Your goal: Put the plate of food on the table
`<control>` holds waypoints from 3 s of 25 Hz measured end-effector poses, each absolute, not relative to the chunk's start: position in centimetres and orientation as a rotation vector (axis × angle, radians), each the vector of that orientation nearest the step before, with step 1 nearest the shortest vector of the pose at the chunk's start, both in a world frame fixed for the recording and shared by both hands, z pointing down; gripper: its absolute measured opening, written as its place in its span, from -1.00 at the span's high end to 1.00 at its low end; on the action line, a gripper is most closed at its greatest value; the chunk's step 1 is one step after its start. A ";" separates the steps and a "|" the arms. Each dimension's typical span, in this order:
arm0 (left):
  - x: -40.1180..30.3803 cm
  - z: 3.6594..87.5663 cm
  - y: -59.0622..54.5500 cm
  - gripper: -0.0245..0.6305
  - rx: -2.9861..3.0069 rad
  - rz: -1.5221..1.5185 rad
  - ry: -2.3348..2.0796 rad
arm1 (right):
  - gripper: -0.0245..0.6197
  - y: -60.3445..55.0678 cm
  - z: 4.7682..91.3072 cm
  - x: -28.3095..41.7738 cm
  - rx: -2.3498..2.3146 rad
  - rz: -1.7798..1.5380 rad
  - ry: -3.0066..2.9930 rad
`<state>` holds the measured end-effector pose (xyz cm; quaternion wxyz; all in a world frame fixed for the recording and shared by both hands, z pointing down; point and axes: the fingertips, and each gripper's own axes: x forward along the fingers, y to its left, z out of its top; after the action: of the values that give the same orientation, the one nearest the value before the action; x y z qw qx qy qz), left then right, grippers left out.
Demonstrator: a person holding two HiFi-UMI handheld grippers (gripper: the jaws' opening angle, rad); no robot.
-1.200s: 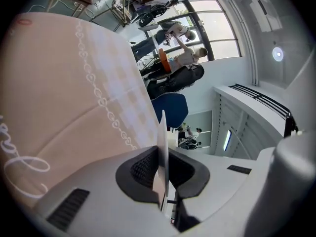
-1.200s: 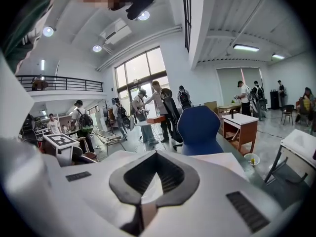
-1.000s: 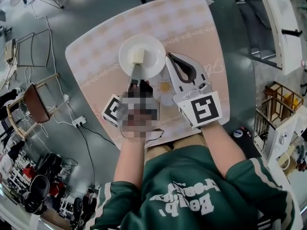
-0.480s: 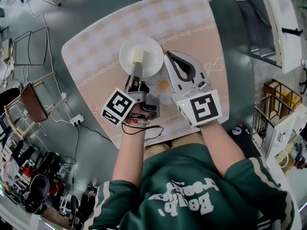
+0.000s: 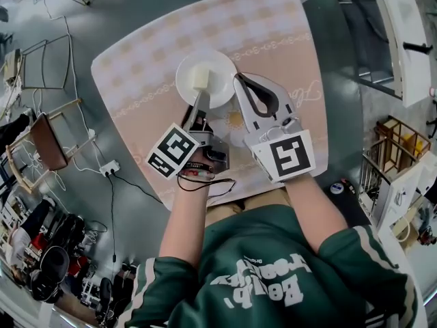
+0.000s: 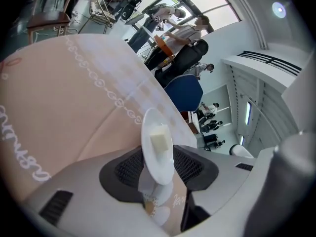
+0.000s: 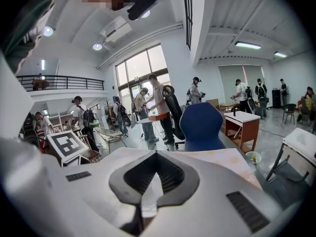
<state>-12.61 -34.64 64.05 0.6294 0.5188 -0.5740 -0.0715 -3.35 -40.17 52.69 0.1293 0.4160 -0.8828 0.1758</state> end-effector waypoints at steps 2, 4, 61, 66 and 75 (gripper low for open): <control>-12.7 64.1 -34.4 0.37 1.190 -0.155 -1.321 | 0.88 -40.1 52.5 -3.4 1.211 0.506 -2.567; -12.9 64.2 -33.9 0.37 1.181 -0.154 -1.325 | 0.88 -40.0 52.4 -3.5 1.219 0.512 -2.562; -12.6 46.4 -34.0 0.90 1.461 -0.539 -1.254 | 0.88 -35.4 38.3 -5.4 1.090 0.219 -2.701; -12.7 43.0 -33.9 0.90 1.518 -0.587 -1.231 | 0.88 -34.9 36.1 -5.6 1.110 0.188 -2.709; -13.5 37.5 -33.1 0.90 1.611 -0.653 -1.202 | 0.88 -33.4 31.8 -6.0 1.140 0.117 -2.741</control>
<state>-13.48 -33.08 37.54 0.4920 0.6637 -0.4951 -0.2689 -6.04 -33.42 31.77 0.0851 0.3822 -0.9193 0.0394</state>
